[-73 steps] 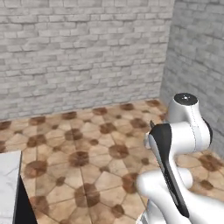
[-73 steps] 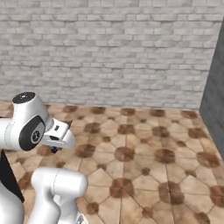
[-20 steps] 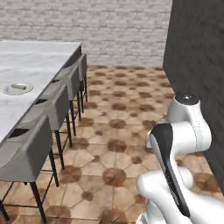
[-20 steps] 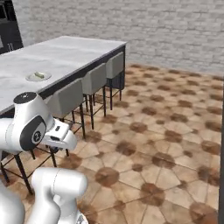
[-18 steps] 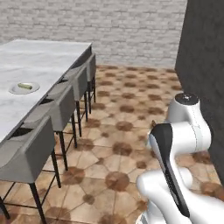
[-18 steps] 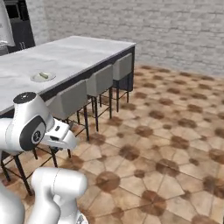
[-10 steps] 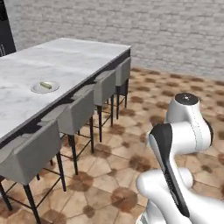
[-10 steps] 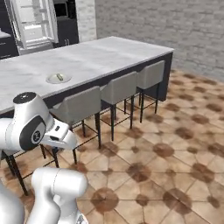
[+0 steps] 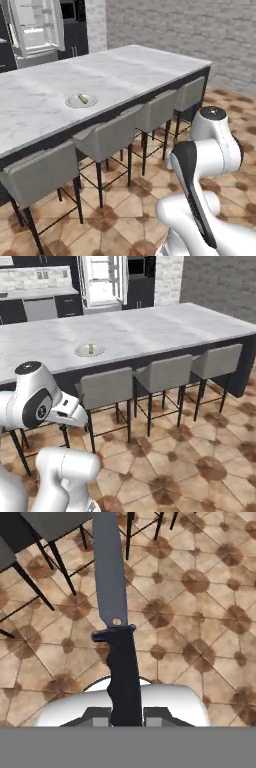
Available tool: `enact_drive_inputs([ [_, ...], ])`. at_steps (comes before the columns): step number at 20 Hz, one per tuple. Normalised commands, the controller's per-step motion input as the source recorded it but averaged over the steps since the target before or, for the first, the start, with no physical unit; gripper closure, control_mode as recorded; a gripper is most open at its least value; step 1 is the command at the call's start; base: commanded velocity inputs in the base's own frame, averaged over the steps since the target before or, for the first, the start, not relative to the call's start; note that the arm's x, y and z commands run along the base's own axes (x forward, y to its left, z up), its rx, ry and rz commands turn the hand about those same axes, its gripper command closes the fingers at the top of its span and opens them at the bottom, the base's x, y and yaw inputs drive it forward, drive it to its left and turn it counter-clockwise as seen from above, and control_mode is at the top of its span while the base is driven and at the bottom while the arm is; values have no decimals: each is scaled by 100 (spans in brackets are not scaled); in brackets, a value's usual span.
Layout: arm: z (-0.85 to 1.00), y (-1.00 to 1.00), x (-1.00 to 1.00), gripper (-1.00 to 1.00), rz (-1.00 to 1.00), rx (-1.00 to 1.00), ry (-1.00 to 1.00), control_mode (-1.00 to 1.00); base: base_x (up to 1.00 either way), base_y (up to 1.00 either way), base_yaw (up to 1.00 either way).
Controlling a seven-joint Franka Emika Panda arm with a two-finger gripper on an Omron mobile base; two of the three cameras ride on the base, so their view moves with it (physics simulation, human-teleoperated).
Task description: Retrieve the butter from the fridge and place it on a plate on the dining table. Then retrieve the butter knife by the fridge and place it near the plate.
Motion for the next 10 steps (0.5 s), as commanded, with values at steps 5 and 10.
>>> enact_drive_inputs([
  [5, 0, 0, 0, 100, 0, 0, 0, 100, 52, -96, 59],
  [10, 0, 0, 0, 100, 0, 0, 0, 100, 51, -100, 57],
])
